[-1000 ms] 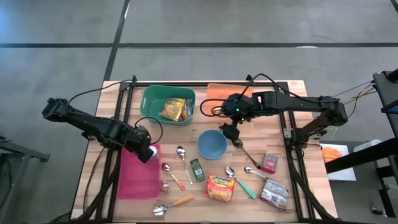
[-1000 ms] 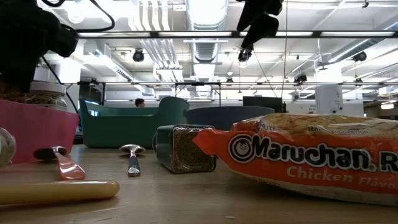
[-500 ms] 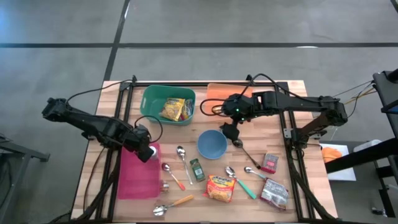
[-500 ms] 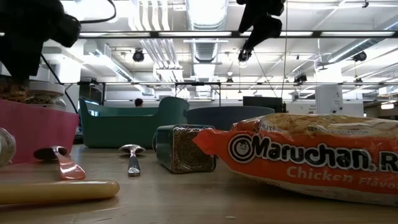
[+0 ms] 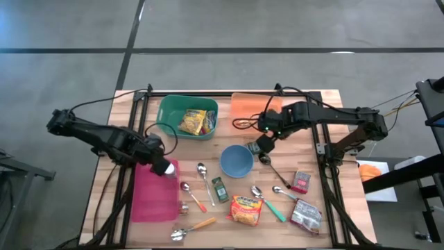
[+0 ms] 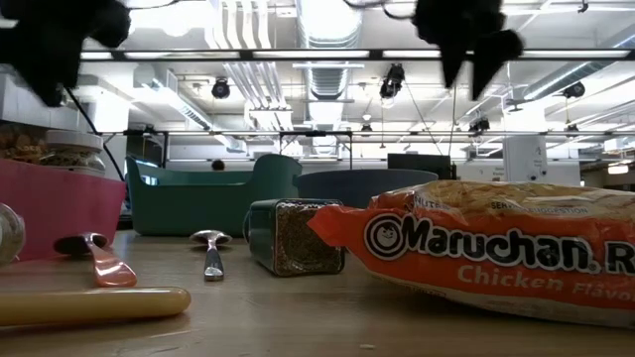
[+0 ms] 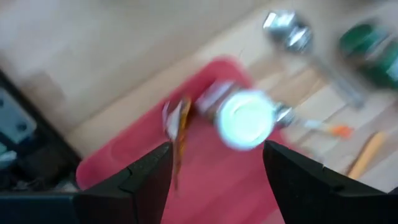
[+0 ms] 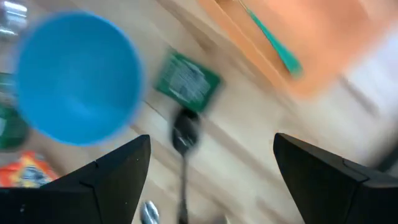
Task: Pick & Place Food Item
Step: Put the black spoon into the orange bin
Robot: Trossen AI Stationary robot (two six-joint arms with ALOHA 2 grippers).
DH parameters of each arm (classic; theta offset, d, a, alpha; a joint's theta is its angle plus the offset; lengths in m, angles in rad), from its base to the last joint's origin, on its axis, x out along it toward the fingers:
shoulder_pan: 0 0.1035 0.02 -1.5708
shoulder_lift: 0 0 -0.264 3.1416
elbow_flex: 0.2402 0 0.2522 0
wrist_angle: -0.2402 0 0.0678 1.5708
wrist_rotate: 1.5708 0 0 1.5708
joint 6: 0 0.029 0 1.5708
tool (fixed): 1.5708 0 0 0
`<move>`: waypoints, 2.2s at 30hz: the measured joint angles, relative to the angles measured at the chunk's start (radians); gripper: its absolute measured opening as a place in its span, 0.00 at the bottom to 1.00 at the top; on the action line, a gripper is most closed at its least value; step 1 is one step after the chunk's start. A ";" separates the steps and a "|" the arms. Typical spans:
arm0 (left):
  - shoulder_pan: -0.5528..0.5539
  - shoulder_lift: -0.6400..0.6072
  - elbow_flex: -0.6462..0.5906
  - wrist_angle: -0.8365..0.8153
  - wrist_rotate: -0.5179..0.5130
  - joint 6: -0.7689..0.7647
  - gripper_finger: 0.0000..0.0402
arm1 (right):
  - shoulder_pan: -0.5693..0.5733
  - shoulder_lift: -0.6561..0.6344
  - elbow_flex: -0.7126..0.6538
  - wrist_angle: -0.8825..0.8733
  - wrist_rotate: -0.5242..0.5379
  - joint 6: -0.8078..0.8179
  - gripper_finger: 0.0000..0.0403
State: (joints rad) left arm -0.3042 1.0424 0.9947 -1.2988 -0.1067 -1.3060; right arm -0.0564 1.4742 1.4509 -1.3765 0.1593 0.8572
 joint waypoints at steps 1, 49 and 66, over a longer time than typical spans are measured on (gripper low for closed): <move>0.005 0.000 0.020 0.001 -0.028 0.003 0.62 | 0.007 0.000 0.000 -0.042 0.000 0.036 0.84; 0.314 0.047 0.099 0.440 -0.020 0.401 0.62 | 0.210 -0.037 -0.543 0.487 -0.081 0.050 0.83; 0.319 0.047 0.097 0.442 -0.020 0.418 0.62 | 0.184 -0.019 -0.703 0.726 -0.107 0.074 0.83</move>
State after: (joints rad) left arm 0.0150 1.0893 1.0920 -0.8570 -0.1265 -0.8875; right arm 0.1276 1.4555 0.7475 -0.6505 0.0521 0.9313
